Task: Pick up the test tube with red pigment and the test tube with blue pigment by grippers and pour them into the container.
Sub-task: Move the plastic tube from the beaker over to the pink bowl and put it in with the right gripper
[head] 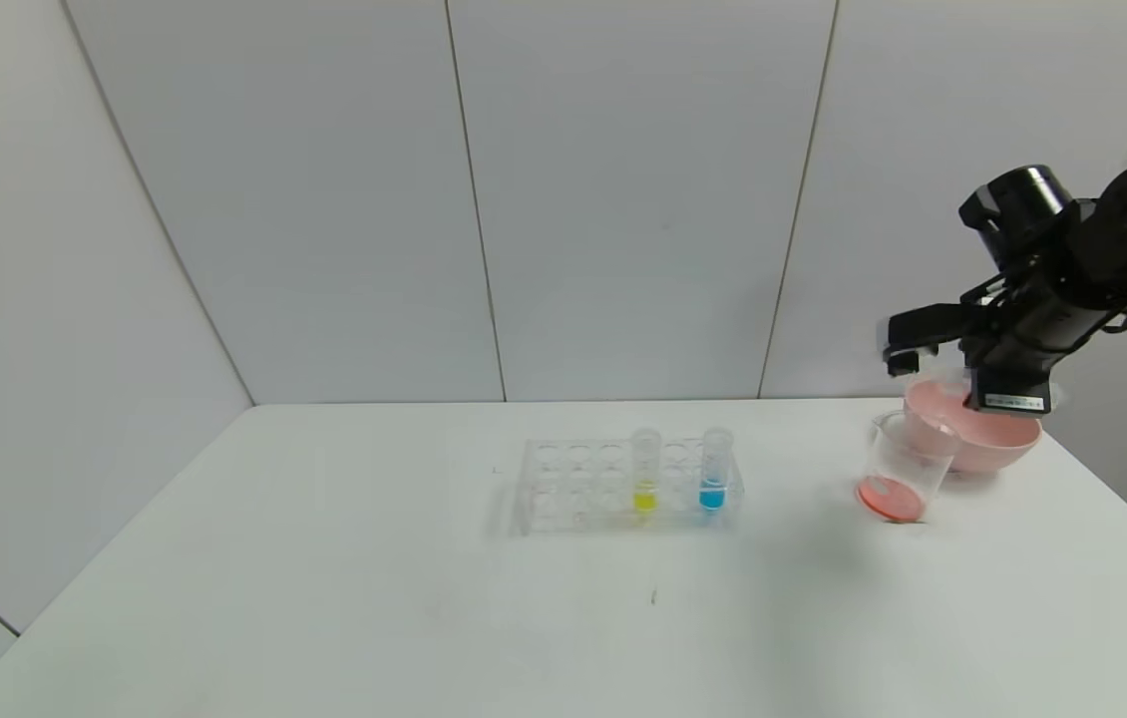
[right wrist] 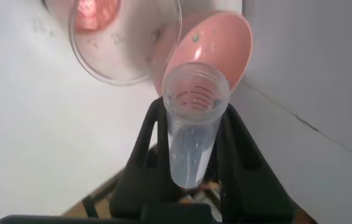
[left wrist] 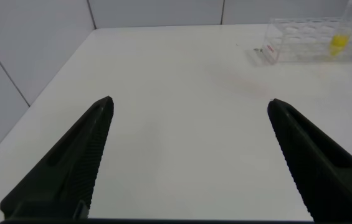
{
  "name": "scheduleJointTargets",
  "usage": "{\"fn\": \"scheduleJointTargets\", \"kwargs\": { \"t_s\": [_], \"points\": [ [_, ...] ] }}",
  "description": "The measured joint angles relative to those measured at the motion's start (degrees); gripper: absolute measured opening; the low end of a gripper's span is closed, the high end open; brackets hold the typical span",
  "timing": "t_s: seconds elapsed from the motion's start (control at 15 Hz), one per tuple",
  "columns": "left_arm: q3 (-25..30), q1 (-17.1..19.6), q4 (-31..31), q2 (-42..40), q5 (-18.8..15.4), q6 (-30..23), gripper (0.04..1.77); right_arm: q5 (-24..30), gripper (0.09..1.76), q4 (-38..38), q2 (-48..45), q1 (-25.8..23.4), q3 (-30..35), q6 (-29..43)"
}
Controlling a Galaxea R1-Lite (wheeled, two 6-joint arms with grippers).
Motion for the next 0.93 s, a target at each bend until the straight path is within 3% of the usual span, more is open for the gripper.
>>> {"fn": "scheduleJointTargets", "kwargs": {
  "t_s": [0.27,0.53,0.67,0.93],
  "points": [
    [0.00,0.00,0.02,0.00,0.00,0.00,1.76,25.75,0.50,-1.21,-2.38,-3.69,0.07,13.68],
    [0.00,0.00,0.02,0.00,0.00,0.00,1.76,45.12,0.50,-4.49,-6.13,-6.99,3.46,26.33],
    [0.00,0.00,0.02,0.00,0.00,0.00,1.76,50.87,0.50,-9.96,-9.18,-8.61,7.91,31.20],
    [0.00,0.00,0.02,0.00,0.00,0.00,1.76,53.03,0.50,-29.21,-17.04,-10.07,20.48,51.54]
  ]
}}
